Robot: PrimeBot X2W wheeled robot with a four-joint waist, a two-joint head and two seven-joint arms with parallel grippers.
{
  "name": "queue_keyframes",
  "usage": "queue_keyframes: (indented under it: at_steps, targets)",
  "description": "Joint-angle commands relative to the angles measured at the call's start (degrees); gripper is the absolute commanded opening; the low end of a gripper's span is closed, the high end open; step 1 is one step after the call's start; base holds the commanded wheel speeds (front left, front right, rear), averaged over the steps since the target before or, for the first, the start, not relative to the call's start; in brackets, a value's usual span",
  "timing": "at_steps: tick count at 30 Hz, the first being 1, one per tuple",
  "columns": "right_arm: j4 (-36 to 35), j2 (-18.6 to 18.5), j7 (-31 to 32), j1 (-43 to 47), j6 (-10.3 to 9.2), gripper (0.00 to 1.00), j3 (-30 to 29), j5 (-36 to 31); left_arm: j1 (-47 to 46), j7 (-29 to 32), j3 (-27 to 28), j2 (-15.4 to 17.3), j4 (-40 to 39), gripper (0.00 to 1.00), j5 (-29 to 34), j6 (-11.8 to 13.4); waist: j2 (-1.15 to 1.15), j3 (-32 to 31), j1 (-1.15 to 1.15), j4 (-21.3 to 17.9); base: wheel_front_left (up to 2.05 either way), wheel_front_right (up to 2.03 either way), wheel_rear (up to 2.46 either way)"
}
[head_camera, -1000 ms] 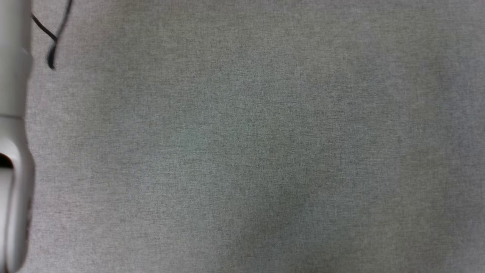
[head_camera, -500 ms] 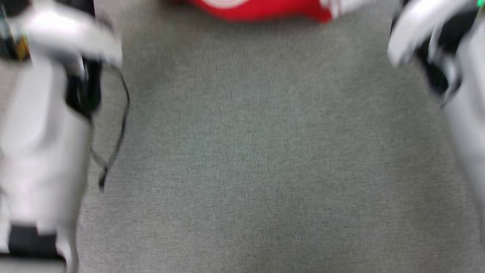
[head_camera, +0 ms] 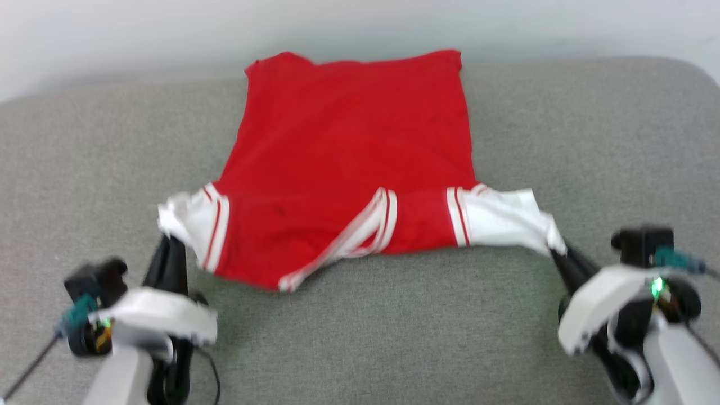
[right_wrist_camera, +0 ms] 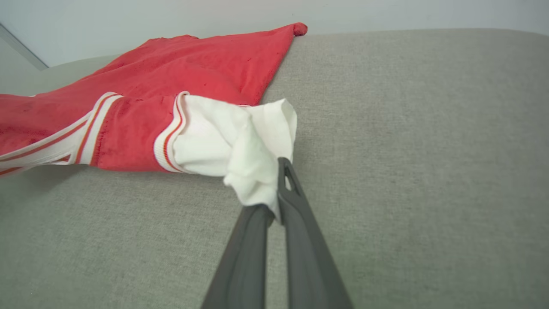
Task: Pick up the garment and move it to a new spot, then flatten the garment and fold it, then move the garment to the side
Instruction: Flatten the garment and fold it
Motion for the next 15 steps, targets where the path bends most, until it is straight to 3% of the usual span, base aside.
queue_keyframes:
  at_steps: [1,9,14,15]
  targets:
    - [-3.01,1.37,1.76,5.63,-0.02,0.0,-1.79,-0.78,4.17,0.12,-0.02,0.3,-1.48,0.0,0.17,0.99,0.0,-2.99,0.01,-0.21,0.0,0.0,0.0]
    - [-16.02,7.53,10.78,27.46,-0.02,0.0,-9.43,-4.22,18.89,3.39,-0.27,0.54,-9.39,0.0,-0.28,6.05,0.0,-6.56,0.01,0.68,0.0,0.0,0.0]
    - [-18.87,9.24,15.15,33.95,-0.02,0.0,-10.77,-6.14,23.62,4.51,-0.21,0.96,-12.38,0.0,-0.41,7.51,0.0,-7.16,0.01,1.02,0.0,0.0,0.0]
    - [-19.33,9.3,15.31,34.66,-0.02,0.16,-10.87,-6.87,24.44,4.59,-0.3,1.03,-13.06,0.0,-0.15,7.89,0.0,-7.23,0.01,1.07,0.0,0.0,0.0]
